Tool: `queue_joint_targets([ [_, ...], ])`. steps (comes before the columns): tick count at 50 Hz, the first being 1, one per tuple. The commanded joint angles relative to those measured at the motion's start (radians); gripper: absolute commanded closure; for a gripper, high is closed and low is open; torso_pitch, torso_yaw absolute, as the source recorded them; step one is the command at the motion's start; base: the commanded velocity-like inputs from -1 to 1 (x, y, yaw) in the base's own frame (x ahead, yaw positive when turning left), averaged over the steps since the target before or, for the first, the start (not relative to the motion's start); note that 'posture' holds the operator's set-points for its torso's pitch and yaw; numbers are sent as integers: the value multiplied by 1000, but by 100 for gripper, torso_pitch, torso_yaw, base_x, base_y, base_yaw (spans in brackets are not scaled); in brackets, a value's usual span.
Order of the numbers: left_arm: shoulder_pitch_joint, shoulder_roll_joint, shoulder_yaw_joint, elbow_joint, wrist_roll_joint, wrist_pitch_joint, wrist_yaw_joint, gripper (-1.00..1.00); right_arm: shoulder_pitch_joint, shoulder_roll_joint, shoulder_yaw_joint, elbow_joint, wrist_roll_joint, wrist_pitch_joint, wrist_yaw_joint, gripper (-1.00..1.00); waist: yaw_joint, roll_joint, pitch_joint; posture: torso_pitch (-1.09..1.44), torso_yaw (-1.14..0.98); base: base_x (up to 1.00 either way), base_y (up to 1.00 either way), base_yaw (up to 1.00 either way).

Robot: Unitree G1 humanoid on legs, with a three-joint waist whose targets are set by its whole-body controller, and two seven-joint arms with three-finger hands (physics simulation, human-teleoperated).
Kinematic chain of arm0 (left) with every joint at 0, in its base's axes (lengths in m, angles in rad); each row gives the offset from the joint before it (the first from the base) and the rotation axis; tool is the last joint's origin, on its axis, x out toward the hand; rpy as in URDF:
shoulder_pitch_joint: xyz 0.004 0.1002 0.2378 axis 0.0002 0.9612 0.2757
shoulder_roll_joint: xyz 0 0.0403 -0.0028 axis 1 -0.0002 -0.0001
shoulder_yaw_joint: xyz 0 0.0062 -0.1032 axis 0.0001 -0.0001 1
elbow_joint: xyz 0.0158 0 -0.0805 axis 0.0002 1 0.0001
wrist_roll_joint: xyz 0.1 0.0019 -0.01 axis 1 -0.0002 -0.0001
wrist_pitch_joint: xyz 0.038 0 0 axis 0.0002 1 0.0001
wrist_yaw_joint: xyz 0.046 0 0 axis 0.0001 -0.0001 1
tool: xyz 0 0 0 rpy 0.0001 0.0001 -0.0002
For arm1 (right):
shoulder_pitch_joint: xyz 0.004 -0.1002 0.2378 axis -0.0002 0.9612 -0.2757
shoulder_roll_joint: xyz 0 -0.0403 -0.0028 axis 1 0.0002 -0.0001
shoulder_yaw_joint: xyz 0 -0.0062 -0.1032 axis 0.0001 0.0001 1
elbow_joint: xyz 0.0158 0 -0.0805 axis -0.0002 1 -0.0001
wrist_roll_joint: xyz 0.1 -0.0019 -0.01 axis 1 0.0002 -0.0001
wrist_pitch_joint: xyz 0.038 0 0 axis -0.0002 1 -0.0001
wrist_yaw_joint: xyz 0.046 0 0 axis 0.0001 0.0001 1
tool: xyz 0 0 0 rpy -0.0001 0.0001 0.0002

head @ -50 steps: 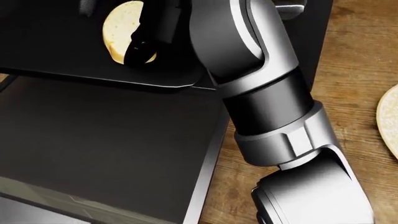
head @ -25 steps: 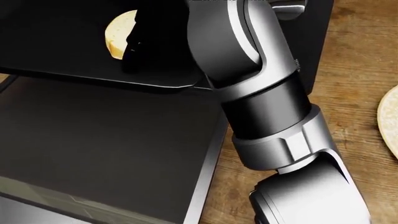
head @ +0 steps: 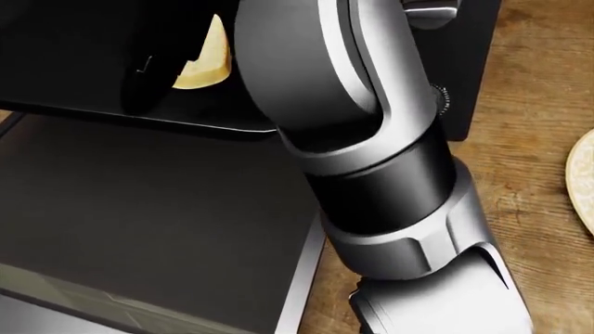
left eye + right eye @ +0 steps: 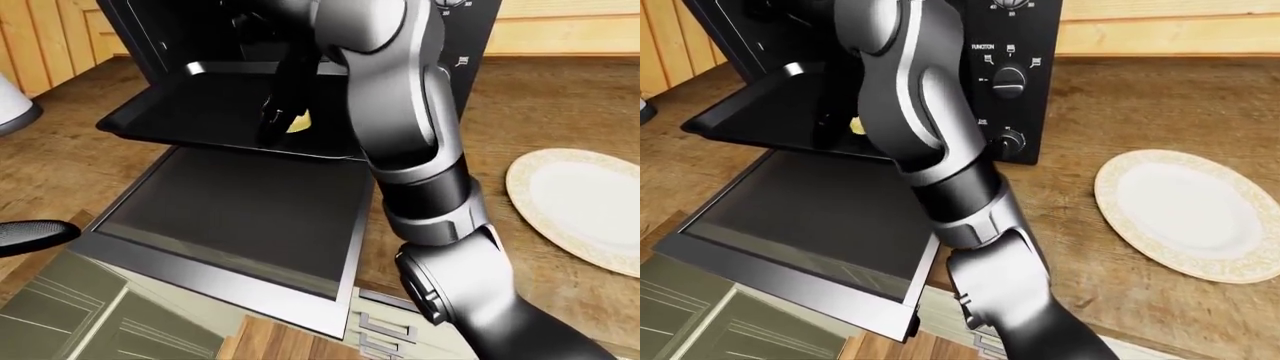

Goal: Place the bread on the tray of the toaster oven.

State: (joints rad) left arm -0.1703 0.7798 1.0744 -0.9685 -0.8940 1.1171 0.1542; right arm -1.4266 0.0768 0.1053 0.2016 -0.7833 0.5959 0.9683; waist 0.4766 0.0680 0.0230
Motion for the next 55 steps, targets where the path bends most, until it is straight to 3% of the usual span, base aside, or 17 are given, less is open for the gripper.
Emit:
queue_joint_targets([
  [1,-11,22,24,-1,2,-23,10,-100,-43,-1,-10,-45,-12,16,6,-69,1,7,-22,0,42,0,0,0],
  [8,7,23,51,-1,-5,-27,-1,-100,-72,-4,-14,-127,-43,85,43,-100,1,7,-19,0,42,0,0,0],
  [20,18,14,62,-1,7,-33,-13,-100,-76,-81,-31,-302,-152,229,123,-100,6,1,-14,0,42,0,0,0],
  [28,9,36,80,5,-16,-19,-2,-100,-125,-199,-71,-379,-238,292,233,-100,9,-3,-8,0,42,0,0,0],
  [39,1,78,95,22,-84,-16,46,-100,-79,-370,-140,-501,-324,350,338,-100,12,-11,-4,0,42,0,0,0],
  [55,38,76,108,20,-87,-38,46,-100,7,-486,-196,-545,-273,381,280,-100,14,-18,-2,0,42,0,0,0],
])
